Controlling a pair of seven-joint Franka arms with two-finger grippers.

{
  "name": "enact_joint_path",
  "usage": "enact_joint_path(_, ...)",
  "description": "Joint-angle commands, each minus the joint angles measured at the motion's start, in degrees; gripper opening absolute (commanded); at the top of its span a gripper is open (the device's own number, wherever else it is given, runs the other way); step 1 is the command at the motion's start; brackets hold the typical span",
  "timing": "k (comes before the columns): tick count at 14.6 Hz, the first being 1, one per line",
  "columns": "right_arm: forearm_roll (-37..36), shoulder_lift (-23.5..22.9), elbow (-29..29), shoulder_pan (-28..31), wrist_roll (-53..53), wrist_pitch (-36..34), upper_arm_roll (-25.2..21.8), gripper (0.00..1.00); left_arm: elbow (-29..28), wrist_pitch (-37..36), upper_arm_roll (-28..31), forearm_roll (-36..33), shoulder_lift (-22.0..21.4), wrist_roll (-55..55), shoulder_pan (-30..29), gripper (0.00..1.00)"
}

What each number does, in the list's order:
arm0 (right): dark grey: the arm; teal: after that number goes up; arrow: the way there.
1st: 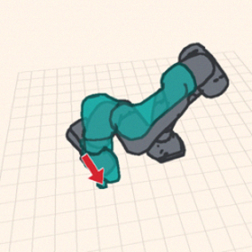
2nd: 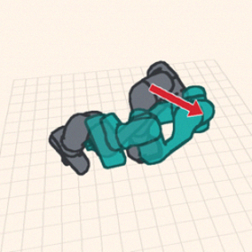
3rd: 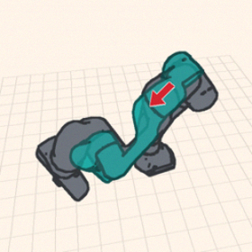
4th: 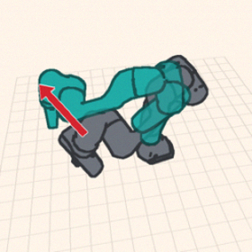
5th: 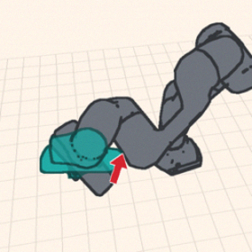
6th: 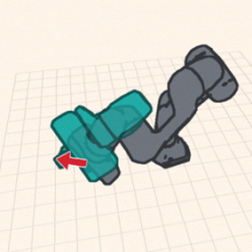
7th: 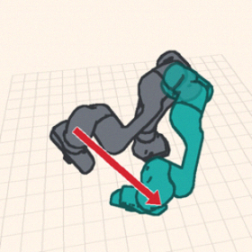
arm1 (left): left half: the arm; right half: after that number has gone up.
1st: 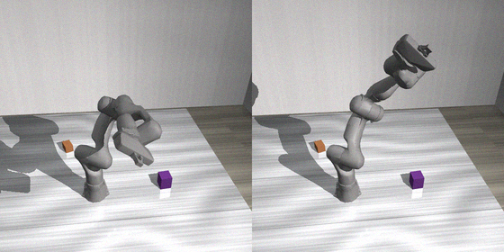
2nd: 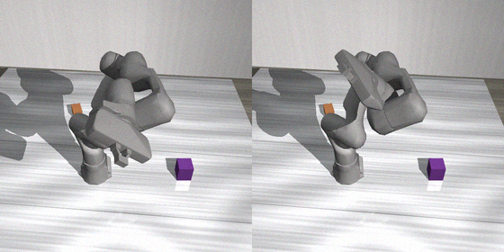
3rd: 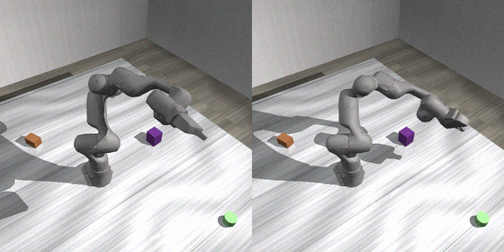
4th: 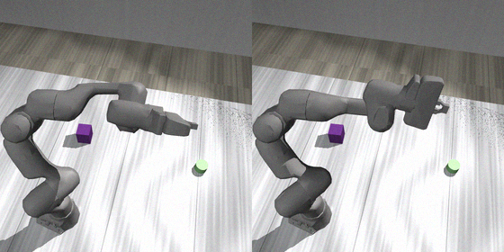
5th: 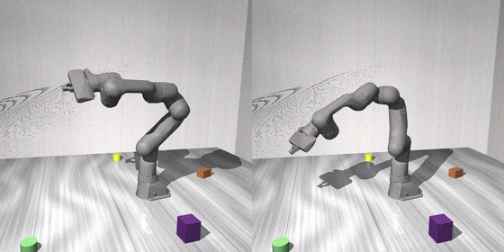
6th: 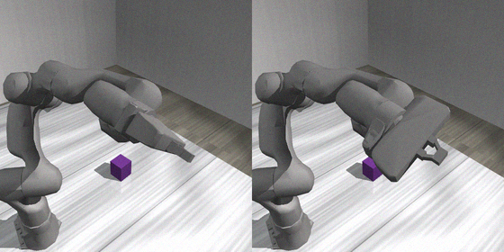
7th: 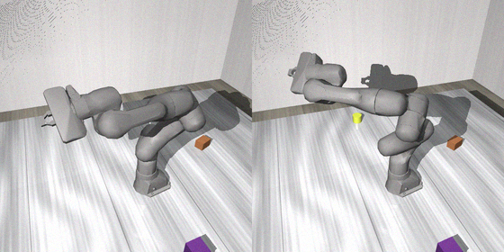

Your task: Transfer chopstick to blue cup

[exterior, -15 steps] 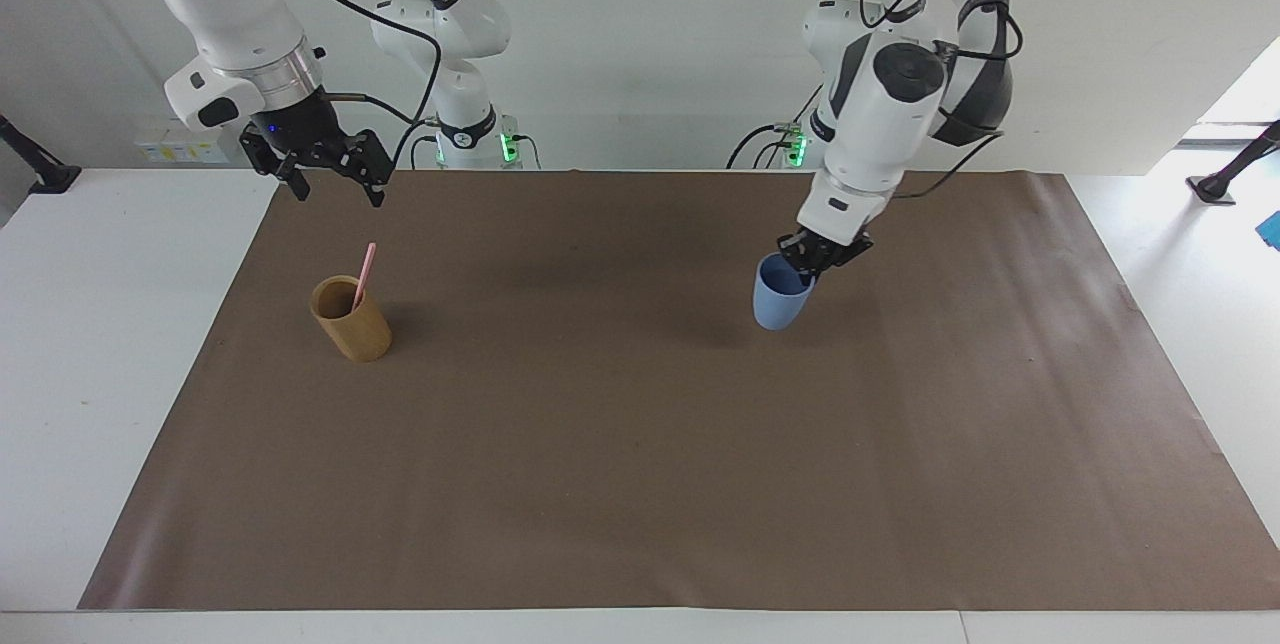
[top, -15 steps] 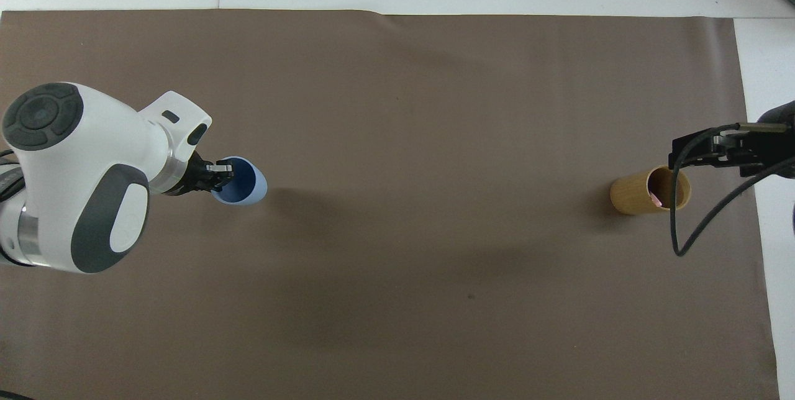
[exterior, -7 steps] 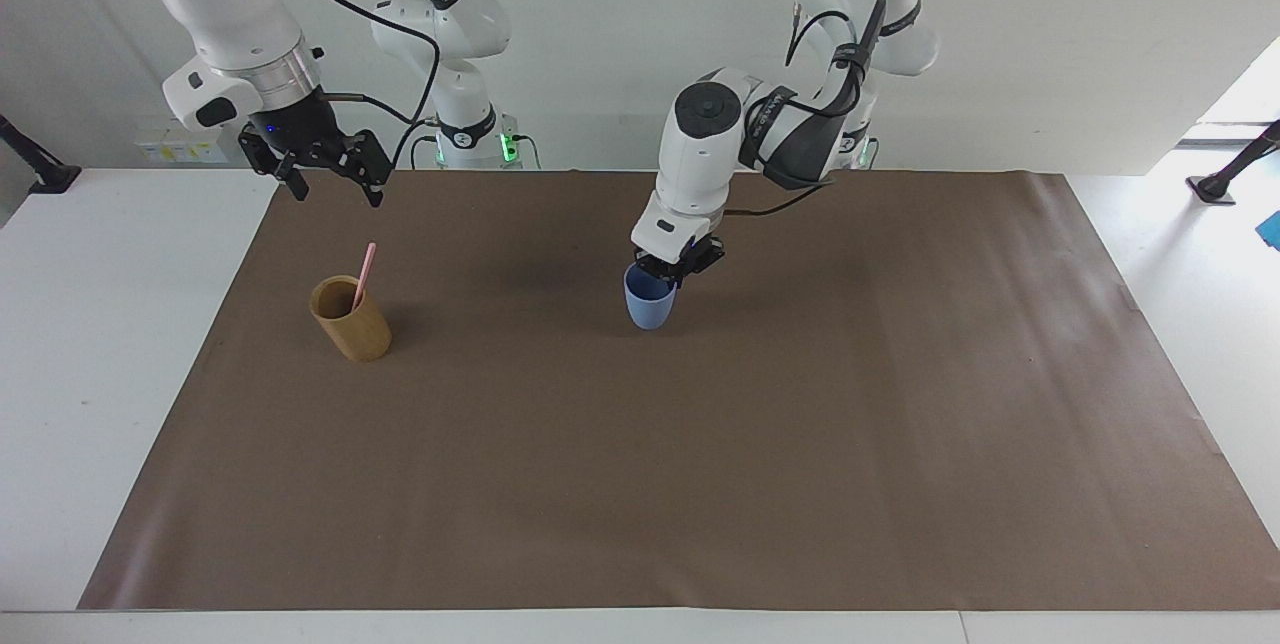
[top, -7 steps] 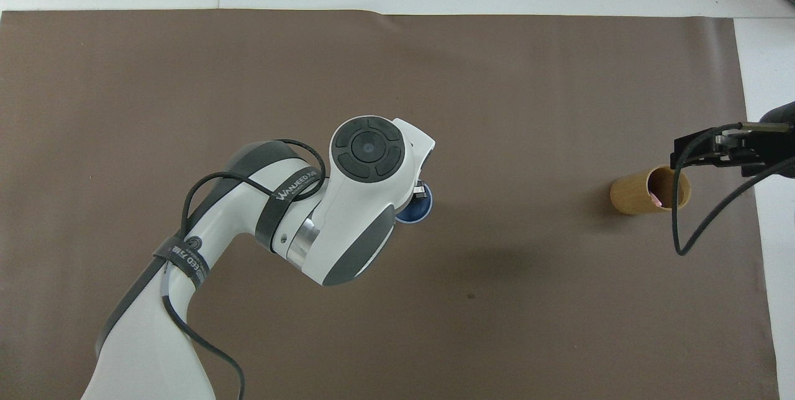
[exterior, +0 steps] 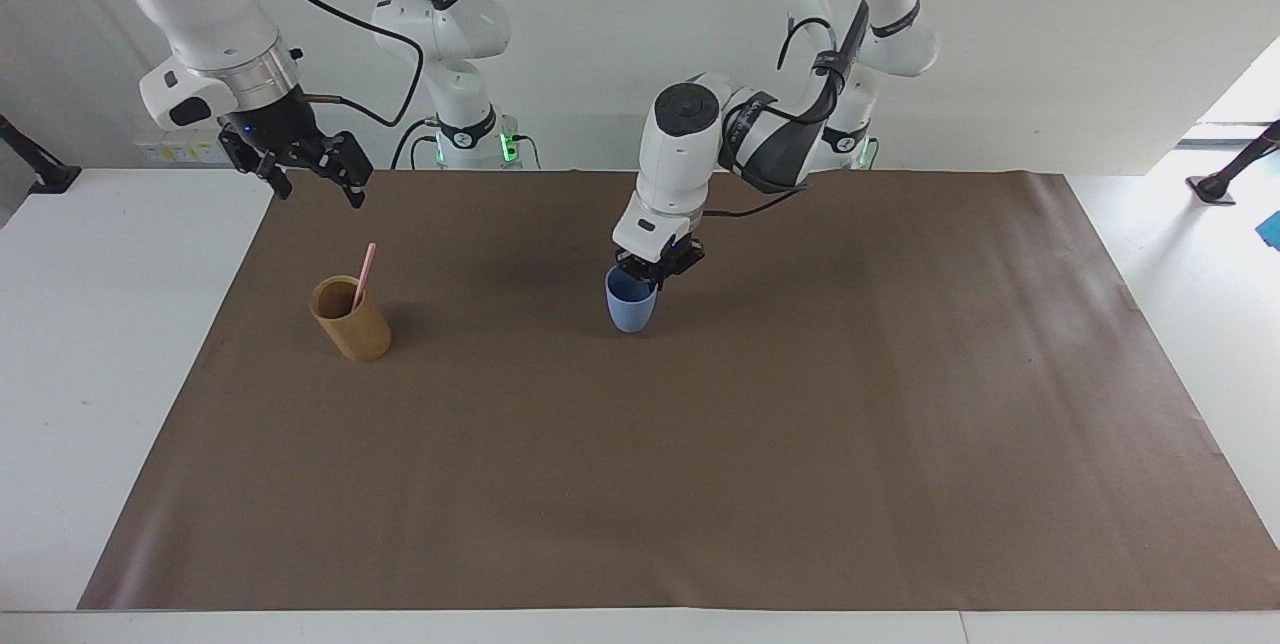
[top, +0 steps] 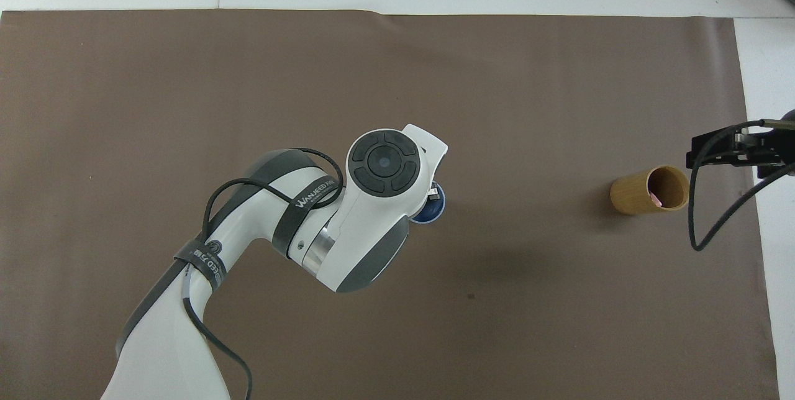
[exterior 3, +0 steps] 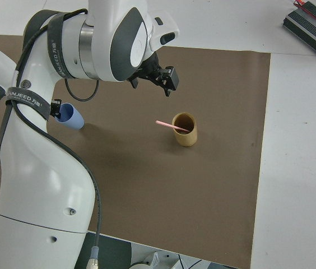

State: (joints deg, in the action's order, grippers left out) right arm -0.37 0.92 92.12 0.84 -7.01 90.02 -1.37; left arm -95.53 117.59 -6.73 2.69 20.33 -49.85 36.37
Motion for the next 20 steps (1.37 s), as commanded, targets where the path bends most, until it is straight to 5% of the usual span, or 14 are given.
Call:
enact_joint_path(1,0.7,0.1,0.1,0.7,1.5,-0.3,0.1,1.0,-1.6,1.9,1.1,-0.5,0.0,-1.4,1.7,0.0)
enact_joint_path(3,0.7,0.1,0.1,0.7,1.1,-0.2,0.1,1.0,-1.8,2.3,1.0,-0.5,0.1,-1.3,1.7,0.0)
enact_joint_path(4,0.7,0.1,0.1,0.7,0.9,-0.2,0.1,1.0,-2.7,3.2,1.0,-0.5,0.0,-1.3,1.7,0.08)
enact_joint_path(6,0.7,0.1,0.2,0.6,0.6,-0.2,0.1,1.0,-3.6,3.6,1.0,-0.5,-0.2,-1.2,1.7,0.44)
enact_joint_path(8,0.7,0.1,0.2,0.6,0.5,0.0,0.1,1.0,-3.3,2.6,1.2,-0.6,-0.3,-1.3,1.6,1.0)
enact_joint_path(13,0.7,0.4,1.9,0.2,-0.6,5.0,0.2,1.0,-3.1,-3.8,1.6,-1.8,-7.7,1.4,-5.1,1.0)
enact_joint_path(17,0.6,5.5,11.2,0.1,-1.1,9.1,0.2,1.0,-3.4,-10.5,1.5,-1.7,-14.3,16.8,-14.8,1.0)
enact_joint_path(20,0.5,4.7,16.4,0.0,-1.0,16.6,0.2,1.0,-3.3,-14.8,1.6,-1.7,-16.2,31.7,-21.8,1.0)
